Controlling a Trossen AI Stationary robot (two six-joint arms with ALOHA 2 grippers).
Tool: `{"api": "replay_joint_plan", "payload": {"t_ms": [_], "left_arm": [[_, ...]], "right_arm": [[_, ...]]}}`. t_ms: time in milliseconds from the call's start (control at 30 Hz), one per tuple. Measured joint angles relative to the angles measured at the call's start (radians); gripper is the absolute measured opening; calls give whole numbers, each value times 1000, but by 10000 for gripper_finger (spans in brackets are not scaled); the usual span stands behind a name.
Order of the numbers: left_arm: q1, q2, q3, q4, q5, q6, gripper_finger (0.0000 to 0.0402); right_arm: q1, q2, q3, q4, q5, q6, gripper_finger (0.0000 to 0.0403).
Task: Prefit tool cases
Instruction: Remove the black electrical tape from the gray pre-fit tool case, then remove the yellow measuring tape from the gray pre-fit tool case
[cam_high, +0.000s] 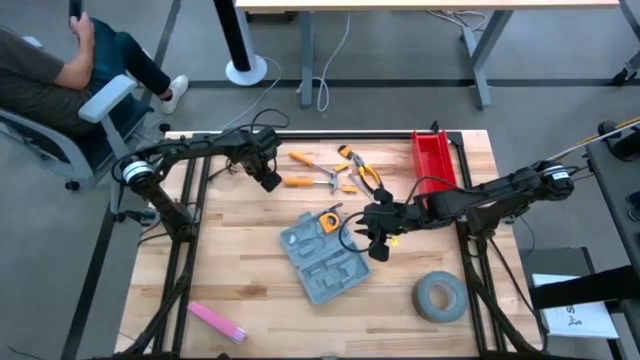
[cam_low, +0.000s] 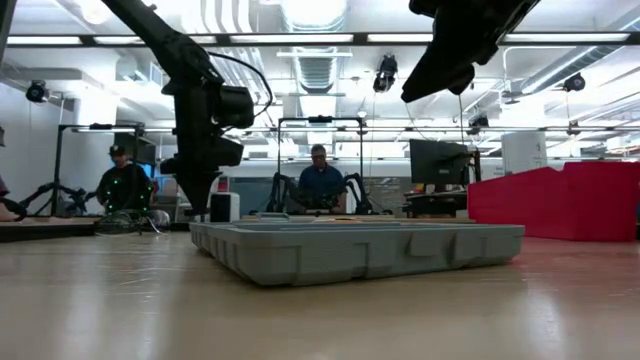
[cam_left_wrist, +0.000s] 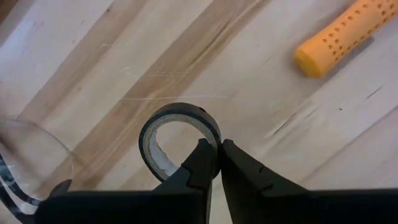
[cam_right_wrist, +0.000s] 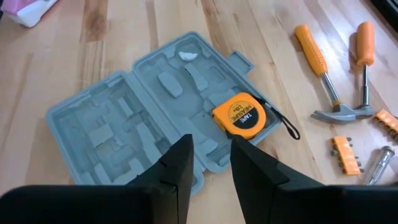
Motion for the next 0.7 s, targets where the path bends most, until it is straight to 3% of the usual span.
{"api": "replay_joint_plan", "payload": {"t_ms": [133,433,600,700], "left_arm": [[-1,0,0,6,22,0,51],[-2,-1,11,12,24,4,150],[-34,-16,24,3,223,3,172],[-109,-20,24,0,267,-4,171]], "right_arm": [[0,0,0,8,0,-3,79],[0,0,0,25,1,-13,85],[0,0,0,25,1,-9,92],[0,0,0,25,2,-10,94]]}}
